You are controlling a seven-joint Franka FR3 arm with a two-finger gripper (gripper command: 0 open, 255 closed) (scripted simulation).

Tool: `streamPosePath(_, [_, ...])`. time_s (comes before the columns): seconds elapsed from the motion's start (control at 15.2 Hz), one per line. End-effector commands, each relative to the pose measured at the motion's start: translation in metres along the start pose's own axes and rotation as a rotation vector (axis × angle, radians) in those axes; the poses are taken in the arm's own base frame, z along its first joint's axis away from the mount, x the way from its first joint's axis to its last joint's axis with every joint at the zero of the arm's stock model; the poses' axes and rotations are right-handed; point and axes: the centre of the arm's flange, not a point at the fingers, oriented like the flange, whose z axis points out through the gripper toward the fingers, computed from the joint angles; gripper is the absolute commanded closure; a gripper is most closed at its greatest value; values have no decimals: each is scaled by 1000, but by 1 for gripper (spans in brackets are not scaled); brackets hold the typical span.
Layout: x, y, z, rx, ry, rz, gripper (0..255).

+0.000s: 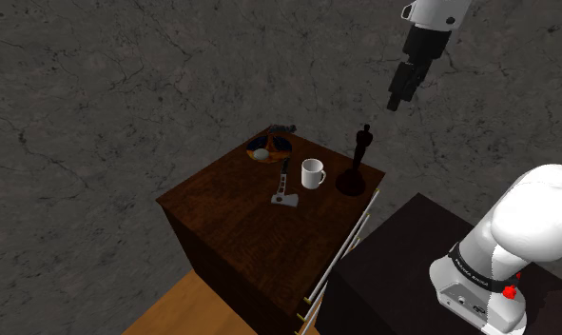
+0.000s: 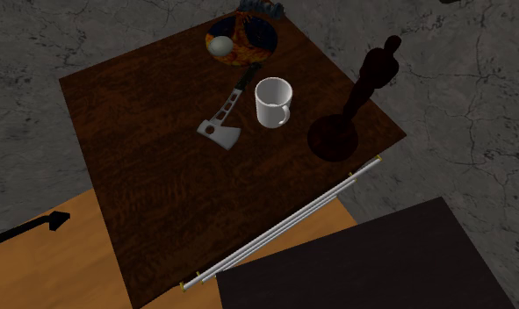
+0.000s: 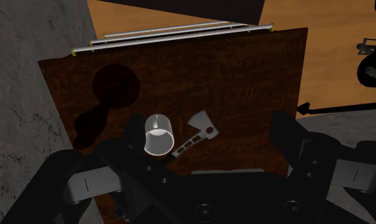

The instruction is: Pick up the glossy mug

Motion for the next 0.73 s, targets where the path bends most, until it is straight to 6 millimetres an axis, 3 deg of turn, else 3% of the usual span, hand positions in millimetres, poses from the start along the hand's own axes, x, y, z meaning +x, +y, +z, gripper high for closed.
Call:
streamPosePath(0.0, [0, 0, 0, 0, 0, 0, 0])
streamPosePath(0.66, [69, 32, 107, -8, 2, 10, 0])
